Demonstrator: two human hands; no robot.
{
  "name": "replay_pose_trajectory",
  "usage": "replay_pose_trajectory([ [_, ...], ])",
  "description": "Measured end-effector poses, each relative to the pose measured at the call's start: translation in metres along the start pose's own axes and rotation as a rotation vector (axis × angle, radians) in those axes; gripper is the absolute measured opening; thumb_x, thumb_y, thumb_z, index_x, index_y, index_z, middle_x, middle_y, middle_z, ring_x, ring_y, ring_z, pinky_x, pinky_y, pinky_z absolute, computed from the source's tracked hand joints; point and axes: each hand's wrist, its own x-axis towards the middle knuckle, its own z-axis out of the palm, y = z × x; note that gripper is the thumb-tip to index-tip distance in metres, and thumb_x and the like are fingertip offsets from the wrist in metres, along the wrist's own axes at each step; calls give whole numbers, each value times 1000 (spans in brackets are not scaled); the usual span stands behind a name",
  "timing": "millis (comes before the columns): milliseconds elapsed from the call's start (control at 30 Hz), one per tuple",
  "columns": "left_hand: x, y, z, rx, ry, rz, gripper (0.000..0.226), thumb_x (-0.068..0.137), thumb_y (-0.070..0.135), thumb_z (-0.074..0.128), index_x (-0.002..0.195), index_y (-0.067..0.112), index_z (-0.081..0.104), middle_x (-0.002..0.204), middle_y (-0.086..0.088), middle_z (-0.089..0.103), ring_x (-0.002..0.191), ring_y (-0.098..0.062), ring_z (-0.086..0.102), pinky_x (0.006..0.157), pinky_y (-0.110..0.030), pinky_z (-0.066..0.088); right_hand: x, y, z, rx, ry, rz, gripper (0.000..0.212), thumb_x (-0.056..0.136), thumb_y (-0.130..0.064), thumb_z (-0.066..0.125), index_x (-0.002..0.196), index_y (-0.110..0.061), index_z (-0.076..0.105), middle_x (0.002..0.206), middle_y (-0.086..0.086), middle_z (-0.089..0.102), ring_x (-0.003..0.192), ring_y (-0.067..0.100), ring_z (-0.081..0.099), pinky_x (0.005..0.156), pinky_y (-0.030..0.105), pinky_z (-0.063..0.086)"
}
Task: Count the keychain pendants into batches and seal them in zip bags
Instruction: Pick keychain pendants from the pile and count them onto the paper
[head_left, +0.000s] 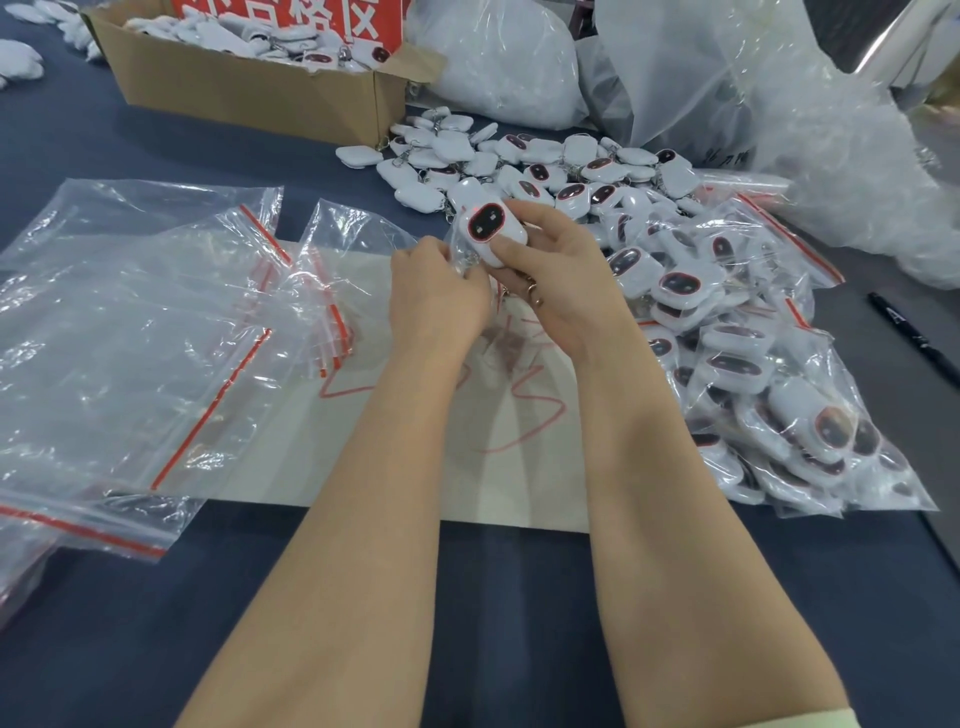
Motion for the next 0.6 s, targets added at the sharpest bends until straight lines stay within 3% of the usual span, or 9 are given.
replay_pose_trajectory([
  [100,0,1,-1,-66,-3,-21,13,86,19,53,97,13,54,110,-9,58,92,-33,63,83,-38,51,-1,-4,0,5,10,-16,26,89,3,61,112,-10,61,92,4,68,85,13,66,85,26,57],
  [200,1,3,-3,-137,90,-23,8,88,19,54,94,14,56,101,-4,62,86,-21,60,71,-21,43,2,-9,5,-286,69,2,28,85,-1,67,109,-6,52,82,7,63,71,16,65,75,31,59],
  [267,0,6,-4,-139,161,30,12,89,17,53,100,14,58,107,-4,61,85,-12,51,66,-12,31,4,-9,8,-538,94,-17,27,82,-6,71,99,-6,49,72,5,59,51,7,61,53,21,53],
  [333,-4,12,-5,-128,190,125,19,88,13,52,106,12,59,111,-5,58,84,-10,48,70,-13,32,5,-9,11,-751,88,-83,11,84,-9,66,90,-8,57,63,0,57,46,3,57,47,16,43],
  [367,-6,16,-6,-125,188,172,21,87,12,51,107,12,60,110,-6,57,84,-10,48,73,-15,35,5,-10,12,-773,58,-91,3,86,-8,62,84,-11,62,60,-1,57,50,7,56,51,19,42],
  [433,-9,24,-9,-115,177,246,21,86,11,52,106,12,60,103,-4,57,84,-13,51,76,-21,41,4,-9,12,-615,-44,-60,25,88,1,50,73,-15,64,60,1,56,57,16,50,55,25,38],
  [533,-9,36,-18,-64,194,344,20,84,12,54,102,13,60,94,-2,57,83,-14,53,76,-25,43,3,-11,11,-396,-154,-35,33,87,7,39,80,-15,62,78,15,53,74,25,44,66,37,32],
  [600,-7,39,-21,-22,209,371,20,82,13,54,101,14,60,92,-1,57,82,-14,52,74,-26,44,4,-12,11,-394,-212,-45,37,84,12,37,80,-15,61,77,15,52,74,25,43,64,37,32],
])
